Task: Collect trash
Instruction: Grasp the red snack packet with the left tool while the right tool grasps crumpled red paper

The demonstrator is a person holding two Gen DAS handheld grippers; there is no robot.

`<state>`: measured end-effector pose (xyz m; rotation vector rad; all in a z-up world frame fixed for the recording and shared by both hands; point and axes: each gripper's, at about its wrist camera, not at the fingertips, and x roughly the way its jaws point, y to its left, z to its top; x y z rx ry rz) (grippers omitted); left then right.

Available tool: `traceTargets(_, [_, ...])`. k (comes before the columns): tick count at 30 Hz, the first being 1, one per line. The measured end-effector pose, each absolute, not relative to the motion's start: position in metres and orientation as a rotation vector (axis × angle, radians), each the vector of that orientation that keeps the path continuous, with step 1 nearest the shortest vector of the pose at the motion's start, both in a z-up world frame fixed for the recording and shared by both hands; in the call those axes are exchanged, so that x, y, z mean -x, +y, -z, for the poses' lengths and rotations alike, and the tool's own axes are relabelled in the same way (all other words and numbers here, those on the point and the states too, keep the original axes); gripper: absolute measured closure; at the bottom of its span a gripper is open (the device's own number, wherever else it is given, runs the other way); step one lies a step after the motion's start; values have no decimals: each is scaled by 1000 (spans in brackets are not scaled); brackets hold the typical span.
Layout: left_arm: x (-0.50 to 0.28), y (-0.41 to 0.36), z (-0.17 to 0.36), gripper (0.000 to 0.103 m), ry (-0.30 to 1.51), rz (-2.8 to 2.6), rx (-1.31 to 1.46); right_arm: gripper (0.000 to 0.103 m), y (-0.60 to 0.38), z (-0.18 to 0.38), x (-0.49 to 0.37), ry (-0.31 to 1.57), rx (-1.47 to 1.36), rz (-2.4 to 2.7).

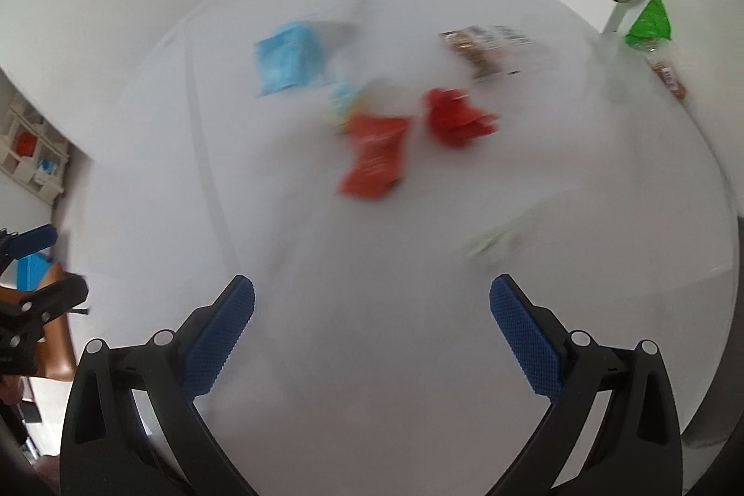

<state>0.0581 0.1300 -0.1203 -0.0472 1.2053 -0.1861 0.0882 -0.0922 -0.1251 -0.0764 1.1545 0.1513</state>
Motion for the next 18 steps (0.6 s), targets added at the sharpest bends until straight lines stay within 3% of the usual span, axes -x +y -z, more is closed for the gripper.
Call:
traceTargets(11, [-131, 39, 150, 8, 1255, 203, 96, 3, -135, 163, -202, 1140, 157, -249])
traceTargets(16, [-149, 25, 163, 8, 1279, 184, 125, 21, -131, 188, -235, 1176, 173, -284])
traceTargets(18, [-155, 20, 168, 8, 1287, 182, 134, 39, -132, 198, -243, 1192, 185, -290])
